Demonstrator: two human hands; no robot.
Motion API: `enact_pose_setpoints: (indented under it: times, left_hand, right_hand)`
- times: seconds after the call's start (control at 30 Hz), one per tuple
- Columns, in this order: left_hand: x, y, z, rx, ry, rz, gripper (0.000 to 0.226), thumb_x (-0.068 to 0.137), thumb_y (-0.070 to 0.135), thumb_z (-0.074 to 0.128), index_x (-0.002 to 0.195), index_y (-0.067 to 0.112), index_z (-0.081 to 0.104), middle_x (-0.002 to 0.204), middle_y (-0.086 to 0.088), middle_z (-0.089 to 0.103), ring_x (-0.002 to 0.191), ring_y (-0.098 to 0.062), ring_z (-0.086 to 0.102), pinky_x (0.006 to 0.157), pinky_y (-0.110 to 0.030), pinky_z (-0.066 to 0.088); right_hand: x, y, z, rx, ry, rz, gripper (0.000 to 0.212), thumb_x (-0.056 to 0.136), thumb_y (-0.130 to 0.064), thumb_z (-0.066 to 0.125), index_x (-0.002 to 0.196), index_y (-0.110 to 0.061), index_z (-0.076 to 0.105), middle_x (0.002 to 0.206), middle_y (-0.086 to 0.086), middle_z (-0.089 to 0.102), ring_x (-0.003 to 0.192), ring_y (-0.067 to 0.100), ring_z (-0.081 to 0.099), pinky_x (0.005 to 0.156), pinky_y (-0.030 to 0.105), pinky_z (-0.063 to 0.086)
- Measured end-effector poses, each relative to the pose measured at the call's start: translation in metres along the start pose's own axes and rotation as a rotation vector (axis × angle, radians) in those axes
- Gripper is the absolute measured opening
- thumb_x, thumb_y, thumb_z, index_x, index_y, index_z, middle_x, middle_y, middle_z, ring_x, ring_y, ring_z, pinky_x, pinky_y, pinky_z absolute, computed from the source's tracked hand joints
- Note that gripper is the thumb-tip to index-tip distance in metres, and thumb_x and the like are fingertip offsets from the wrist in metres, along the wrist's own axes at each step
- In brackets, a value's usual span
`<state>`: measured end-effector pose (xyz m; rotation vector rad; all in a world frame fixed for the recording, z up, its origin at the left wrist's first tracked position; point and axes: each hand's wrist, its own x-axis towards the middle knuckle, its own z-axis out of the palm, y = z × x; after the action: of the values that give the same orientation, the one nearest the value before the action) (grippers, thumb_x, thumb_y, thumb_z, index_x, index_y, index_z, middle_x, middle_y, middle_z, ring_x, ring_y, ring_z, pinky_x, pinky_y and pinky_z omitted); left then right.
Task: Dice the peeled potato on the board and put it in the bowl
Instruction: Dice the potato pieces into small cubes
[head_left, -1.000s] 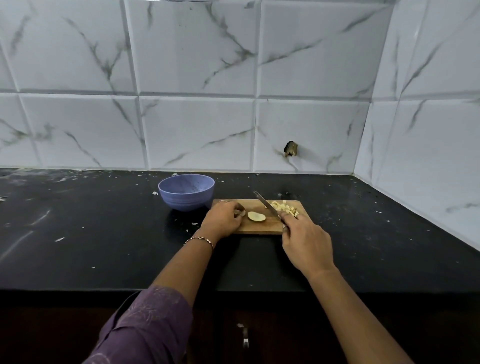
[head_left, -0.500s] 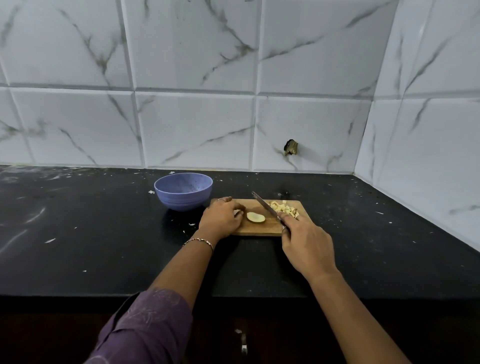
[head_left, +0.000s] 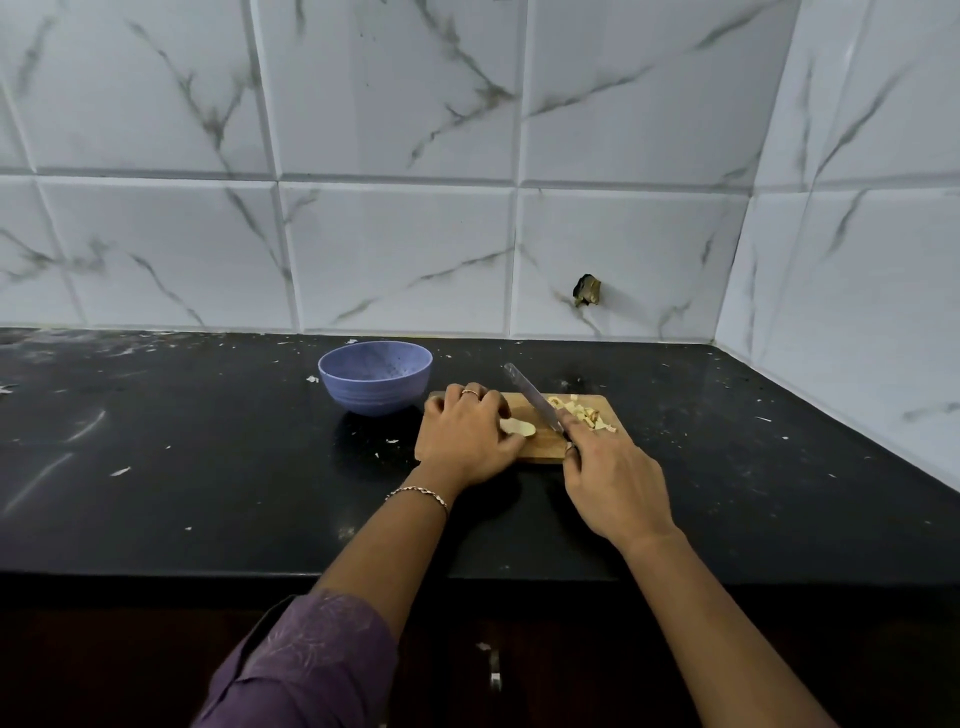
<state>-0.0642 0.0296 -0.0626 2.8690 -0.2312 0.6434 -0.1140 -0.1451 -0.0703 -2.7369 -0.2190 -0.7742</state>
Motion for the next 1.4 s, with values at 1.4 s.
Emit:
enact_pose_setpoints:
  times: [1.4]
  left_hand:
    - [-0.033,0.016,-0.006,0.072,-0.119,0.058,0.047,0.095,0.049,0.039,0.127,0.019,0.055,0.138,-0.001,0.054,0.134,-0.023,0.036,0.103,-0.046,0.027]
  right_hand:
    - [-0.013,-0.034,-0.003,-0.108,-0.106,-0.099,0.036,0.1,-0.015,0.048,0.133,-0.024,0.055,0.107,0.0,0.066,0.098,0.019,0.063,0.078,0.034,0.052]
